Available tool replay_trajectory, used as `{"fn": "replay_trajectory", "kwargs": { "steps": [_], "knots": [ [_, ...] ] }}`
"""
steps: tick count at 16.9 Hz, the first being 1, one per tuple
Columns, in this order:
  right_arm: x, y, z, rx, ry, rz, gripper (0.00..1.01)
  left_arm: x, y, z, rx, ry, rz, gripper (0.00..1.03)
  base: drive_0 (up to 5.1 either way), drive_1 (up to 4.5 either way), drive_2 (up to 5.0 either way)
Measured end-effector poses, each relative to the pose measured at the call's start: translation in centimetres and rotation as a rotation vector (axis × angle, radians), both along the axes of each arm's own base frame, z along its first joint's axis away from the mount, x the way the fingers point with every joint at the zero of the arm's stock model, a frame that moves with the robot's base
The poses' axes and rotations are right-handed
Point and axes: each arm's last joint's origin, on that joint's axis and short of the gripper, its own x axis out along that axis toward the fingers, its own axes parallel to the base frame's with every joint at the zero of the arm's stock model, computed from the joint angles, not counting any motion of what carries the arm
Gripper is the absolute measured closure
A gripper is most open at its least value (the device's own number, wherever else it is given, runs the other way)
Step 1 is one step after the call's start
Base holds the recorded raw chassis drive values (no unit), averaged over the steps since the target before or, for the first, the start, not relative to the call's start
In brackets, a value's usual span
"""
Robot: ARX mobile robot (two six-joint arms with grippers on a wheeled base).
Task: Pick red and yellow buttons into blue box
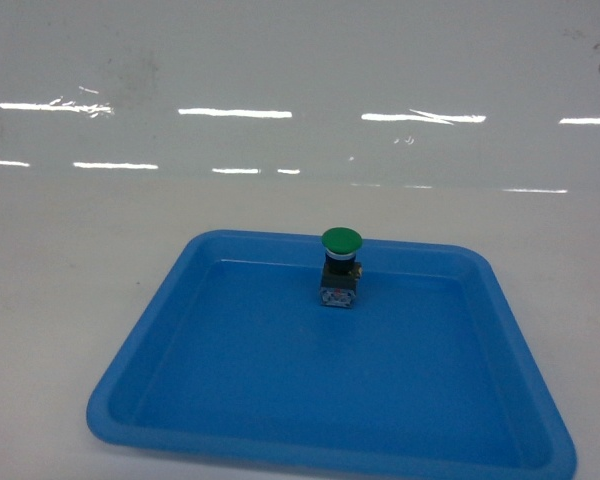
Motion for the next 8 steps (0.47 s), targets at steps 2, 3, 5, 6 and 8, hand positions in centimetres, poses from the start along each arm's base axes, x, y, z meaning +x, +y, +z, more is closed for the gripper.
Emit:
{"fn": "replay_trajectory", "kwargs": {
  "steps": [2,3,5,6,8],
  "knots": [
    [0.0,0.0,-0.05,-0.001,0.003,-0.002,0.71,0.01,-0.01,-0.01,0.0,0.001,-0.004,0.73,4.5,-4.1,0.1],
    [0.0,0.0,-0.05,-0.001,0.003,-0.002,0.71,0.01,-0.01,-0.02,0.0,0.002,-0.003,0.73,4.7,-3.94,0.0],
    [0.0,0.0,-0.06,-0.001,0.004,-0.002,0.71,0.02,-0.01,-0.01,0.0,0.001,-0.004,0.73,4.7,-3.96,-0.1],
    [0.0,0.0,-0.05,-0.001,0.003,-0.002,0.71,0.01,-0.01,-0.03,0.0,0.003,-0.004,0.73,4.6,-3.99,-0.2],
    [0.0,-0.01,-0.08,-0.001,0.006,-0.002,0.71,0.01,-0.01,-0.02,0.0,0.002,-0.004,0.73,4.6,-4.0,-0.4]
  ]
}}
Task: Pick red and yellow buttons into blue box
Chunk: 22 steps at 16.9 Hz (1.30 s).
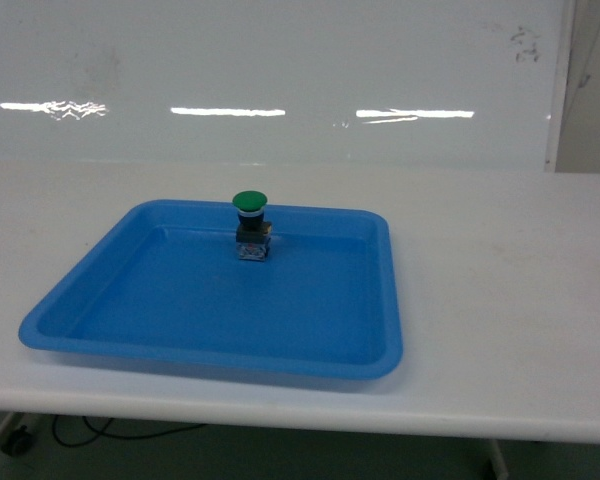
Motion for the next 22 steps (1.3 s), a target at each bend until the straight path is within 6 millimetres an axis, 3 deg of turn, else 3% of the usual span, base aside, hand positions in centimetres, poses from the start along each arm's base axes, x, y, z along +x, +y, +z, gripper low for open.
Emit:
{"fn": "replay_trajectory", "kwargs": {
  "steps": [22],
  "knots": [
    [0.0,0.0,-0.01,0.0,-0.001,0.0,0.71,0.0,0.0,-0.01,0.0,0.001,0.0,0.73,4.8,-3.55,-1.1]
  ]
}}
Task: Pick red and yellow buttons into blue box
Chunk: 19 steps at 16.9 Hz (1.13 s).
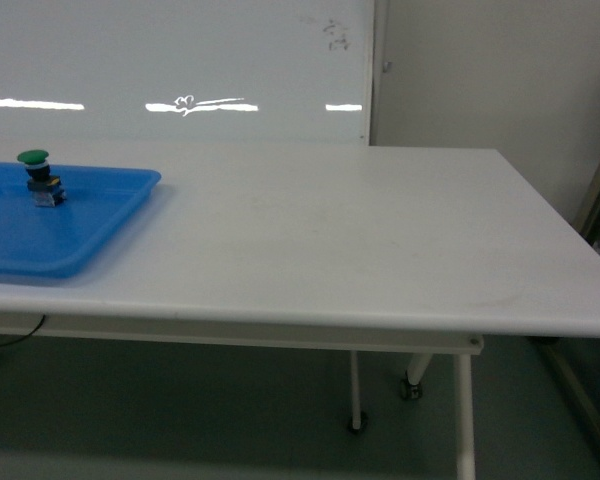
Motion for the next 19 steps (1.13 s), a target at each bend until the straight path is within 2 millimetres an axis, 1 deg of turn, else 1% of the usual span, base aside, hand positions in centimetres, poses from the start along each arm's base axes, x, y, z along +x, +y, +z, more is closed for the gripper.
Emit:
{"fn": "replay_trajectory", "kwargs": {
  "steps": [19],
  "knots": [
    [0.0,0.0,0.0,0.0,0.0,0.0,0.71,0.0,0.0,0.02,-0.001,-0.002,0.0,0.73,5.0,-2.47,-2.5]
  ]
}}
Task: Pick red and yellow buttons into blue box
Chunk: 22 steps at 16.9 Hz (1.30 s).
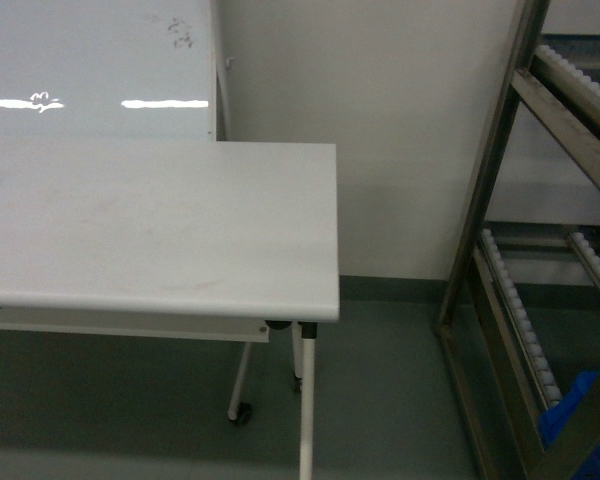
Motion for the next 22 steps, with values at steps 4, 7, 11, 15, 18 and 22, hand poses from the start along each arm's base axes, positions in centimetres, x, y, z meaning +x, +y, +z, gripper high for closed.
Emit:
{"fn": "replay_trajectory", "kwargs": {
  "steps": [4,7,11,15,18,22],
  "knots": [
    [0.0,0.01,-0.01,0.0,0.002,0.001,0.71,0.0,-0.02,-0.01,0.0,0.001,-0.002,0.73,5.0,-2.47,-2.5],
    [0.0,0.01,0.0,0.0,0.0,0.001,0.71,0.0,-0.01,-0.01,0.001,0.001,-0.001,0.73,5.0,-2.41,-2.4],
    [0.0,0.01,-0.01,0.0,0.002,0.0,0.71,-0.01,-0.01,-0.03,0.001,0.003,-0.001,0.73,5.1,-2.38,-2.4],
    [0.0,0.0,0.01,0.0,-0.002,-0.001,0.71,0.0,-0.02,-0.01,0.0,0.001,-0.002,0.73,5.1,-2.37,-2.4],
    [0.0,0.0,-0.01,0.0,0.0,-0.001,0.71,0.01,-0.02,-0.03,0.001,0.003,-0.002,0.73,5.1,-2.38,-2.4],
    [0.0,0.0,-0.02,0.0,0.001,-0.001,0.71,0.0,-0.02,-0.01,0.0,0.001,-0.002,0.73,5.0,-2.42,-2.4]
  ]
}}
